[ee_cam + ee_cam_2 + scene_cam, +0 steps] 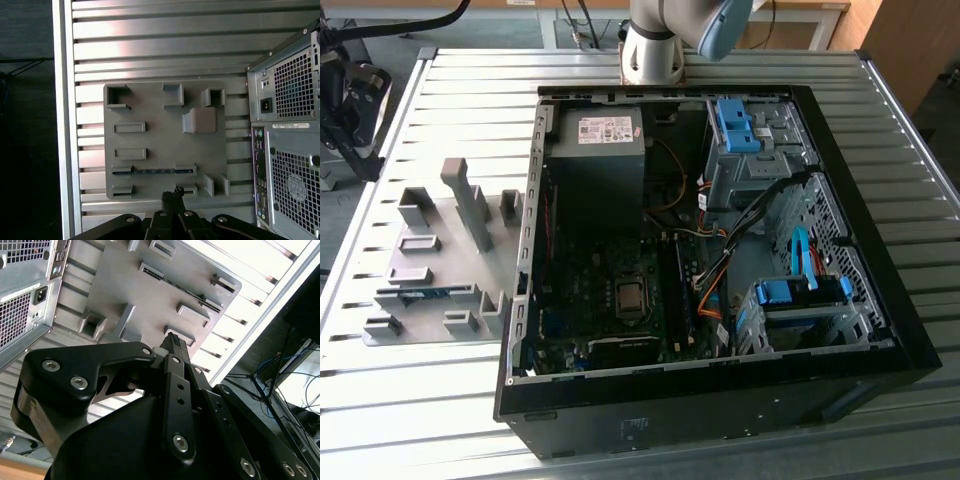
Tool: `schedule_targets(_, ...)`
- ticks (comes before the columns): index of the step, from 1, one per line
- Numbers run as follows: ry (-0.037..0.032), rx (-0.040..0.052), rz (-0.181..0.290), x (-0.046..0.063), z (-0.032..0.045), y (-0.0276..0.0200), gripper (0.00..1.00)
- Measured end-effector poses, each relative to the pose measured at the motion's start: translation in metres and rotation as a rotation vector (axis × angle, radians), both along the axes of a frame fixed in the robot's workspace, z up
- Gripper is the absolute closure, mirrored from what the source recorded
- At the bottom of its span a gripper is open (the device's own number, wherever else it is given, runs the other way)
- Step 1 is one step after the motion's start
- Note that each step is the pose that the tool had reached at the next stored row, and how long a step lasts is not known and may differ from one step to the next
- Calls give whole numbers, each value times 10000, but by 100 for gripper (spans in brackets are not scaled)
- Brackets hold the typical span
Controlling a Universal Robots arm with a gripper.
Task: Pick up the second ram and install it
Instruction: 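Pick up the second ram and move it above second insertion slot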
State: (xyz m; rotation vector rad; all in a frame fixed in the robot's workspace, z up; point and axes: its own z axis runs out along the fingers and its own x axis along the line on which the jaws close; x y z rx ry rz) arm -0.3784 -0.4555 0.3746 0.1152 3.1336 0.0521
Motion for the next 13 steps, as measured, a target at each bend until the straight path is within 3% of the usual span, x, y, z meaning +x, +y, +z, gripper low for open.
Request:
schedule_targets(7,1,-1,867,-2,-1,0,90)
schedule_targets(13,0,0,941,-2,-1,0,90)
